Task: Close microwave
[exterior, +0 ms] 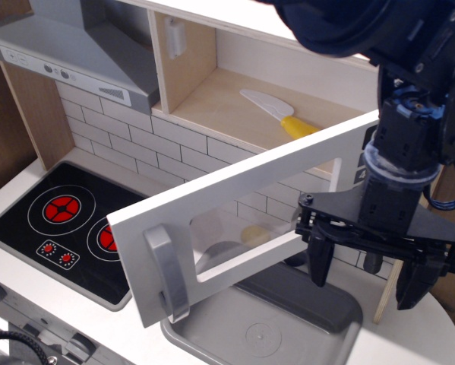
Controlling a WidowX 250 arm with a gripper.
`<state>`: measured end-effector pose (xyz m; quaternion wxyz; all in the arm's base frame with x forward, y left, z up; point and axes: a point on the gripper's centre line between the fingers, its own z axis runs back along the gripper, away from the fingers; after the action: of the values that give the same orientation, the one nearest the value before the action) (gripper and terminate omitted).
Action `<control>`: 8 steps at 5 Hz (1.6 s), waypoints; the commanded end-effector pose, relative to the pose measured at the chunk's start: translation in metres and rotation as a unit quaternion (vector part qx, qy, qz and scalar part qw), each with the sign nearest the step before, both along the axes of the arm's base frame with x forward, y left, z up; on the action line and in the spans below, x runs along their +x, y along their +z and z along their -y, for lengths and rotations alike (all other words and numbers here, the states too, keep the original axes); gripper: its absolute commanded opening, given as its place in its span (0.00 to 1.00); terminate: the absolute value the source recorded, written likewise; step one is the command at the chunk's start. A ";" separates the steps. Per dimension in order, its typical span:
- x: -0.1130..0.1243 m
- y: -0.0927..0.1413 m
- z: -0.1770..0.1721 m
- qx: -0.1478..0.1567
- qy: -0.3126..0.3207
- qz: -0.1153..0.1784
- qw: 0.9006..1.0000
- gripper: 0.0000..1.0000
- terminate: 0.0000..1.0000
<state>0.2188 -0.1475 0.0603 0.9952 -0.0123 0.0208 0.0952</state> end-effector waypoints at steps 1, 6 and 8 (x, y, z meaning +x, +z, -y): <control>0.000 0.000 0.000 0.000 0.000 0.000 1.000 1.00 0.00; 0.020 -0.022 -0.086 0.044 0.041 0.125 0.990 1.00 0.00; 0.044 -0.025 -0.099 0.010 0.018 0.213 0.977 1.00 0.00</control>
<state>0.2577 -0.0479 0.0271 0.9776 -0.0198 -0.1769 0.1120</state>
